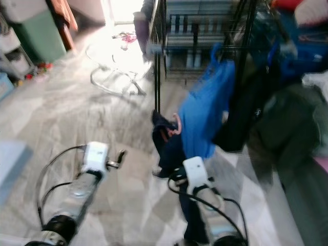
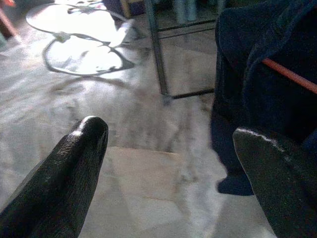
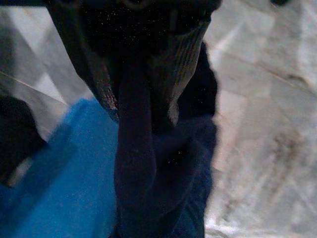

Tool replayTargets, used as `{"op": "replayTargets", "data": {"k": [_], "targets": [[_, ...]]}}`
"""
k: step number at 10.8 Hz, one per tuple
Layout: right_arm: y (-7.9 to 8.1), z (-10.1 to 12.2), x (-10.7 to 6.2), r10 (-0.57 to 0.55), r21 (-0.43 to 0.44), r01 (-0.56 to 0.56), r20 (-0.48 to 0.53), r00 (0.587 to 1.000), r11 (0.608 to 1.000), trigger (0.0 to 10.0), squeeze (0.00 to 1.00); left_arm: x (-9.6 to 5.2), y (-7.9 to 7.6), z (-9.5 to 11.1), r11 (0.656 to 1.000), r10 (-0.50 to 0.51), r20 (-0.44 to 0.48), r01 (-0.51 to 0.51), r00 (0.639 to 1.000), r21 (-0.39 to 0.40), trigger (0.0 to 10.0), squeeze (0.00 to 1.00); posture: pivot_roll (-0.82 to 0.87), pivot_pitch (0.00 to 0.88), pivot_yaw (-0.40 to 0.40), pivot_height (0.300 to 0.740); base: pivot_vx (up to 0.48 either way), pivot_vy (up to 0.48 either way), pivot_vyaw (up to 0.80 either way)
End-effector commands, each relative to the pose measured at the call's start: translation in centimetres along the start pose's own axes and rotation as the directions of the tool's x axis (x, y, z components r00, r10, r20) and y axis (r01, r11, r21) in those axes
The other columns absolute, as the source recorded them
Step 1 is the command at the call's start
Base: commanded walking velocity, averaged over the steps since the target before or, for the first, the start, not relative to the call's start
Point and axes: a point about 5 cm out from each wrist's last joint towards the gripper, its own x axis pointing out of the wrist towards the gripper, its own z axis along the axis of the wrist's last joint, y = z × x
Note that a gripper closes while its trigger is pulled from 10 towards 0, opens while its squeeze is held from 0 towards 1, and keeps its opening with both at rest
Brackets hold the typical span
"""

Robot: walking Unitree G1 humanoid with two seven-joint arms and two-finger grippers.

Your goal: Hang hanger

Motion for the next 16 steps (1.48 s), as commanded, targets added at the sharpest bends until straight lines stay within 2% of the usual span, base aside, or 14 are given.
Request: {"op": "replayTargets", "data": {"k": [1, 9, 11, 12, 14, 15, 16], "targets": [[0.3, 0.9, 0.2, 0.0, 0.004, 0.0, 0.047, 0.999, 1.0, 10.0, 0.0, -0.2, 0.7, -0.4, 1.0, 0.011, -0.017, -0.011, 1.0, 0.016, 10.0, 0.0, -0.25, 0.052, 0.047, 0.74, -0.341, 0.0, 0.0], [0.4, 1.3, 0.8, 0.036, -0.027, -0.035, 0.04, 0.999, 0.999, 10.0, 0.0, -0.9, 1.3, -0.8, 0.998, 0.056, 0.001, -0.056, 0.998, -0.011, 10.0, 0.0, -0.2, 0.047, 0.006, 0.74, -0.367, 0.0, 0.0], [0.7, 1.2, 0.9, 0.047, -0.037, -0.046, 0.033, 0.998, 0.998, 10.0, 0.0, -1.3, 1.9, -1.1, 0.997, 0.079, -0.005, -0.079, 0.997, 0.009, 10.0, 0.0, -0.19, 0.057, 0.006, 0.74, 0.0, 0.0, 0.0], [0.7, 1.1, 0.8, 0.038, -0.034, -0.037, 0.033, 0.999, 0.999, 10.0, 0.0, -1.3, 1.9, -1.0, 0.998, 0.064, 0.007, -0.064, 0.998, -0.015, 10.0, 0.0, -0.19, 0.057, 0.005, 0.74, 0.0, 0.0, 0.0], [-0.7, 1.4, 0.5, -0.068, 0.0, 0.068, 0.071, 0.995, 0.998, 10.0, 0.0, -0.8, 2.1, 0.2, 0.998, 0.057, 0.058, -0.055, 0.997, -0.036, 10.0, 0.0, -0.2, 0.064, 0.013, 0.74, 0.0, 0.0, 0.0], [-0.9, 1.4, 0.4, -0.079, 0.007, 0.079, 0.074, 0.994, 0.997, 10.0, 0.0, -0.6, 2.2, 0.7, 0.999, 0.044, 0.075, -0.043, 0.996, -0.005, 10.0, 0.0, -0.21, 0.072, 0.019, 0.74, 0.0, 0.0, 0.0], [-1.1, 1.5, 0.2, -0.073, 0.007, 0.072, 0.085, 0.994, 0.997, 10.0, 0.0, -0.3, 2.6, 1.7, 0.993, -0.001, 0.109, -0.012, 0.994, 0.119, 10.0, 0.0, -0.22, 0.08, 0.023, 0.74, 0.0, 0.0, 0.0]]}}
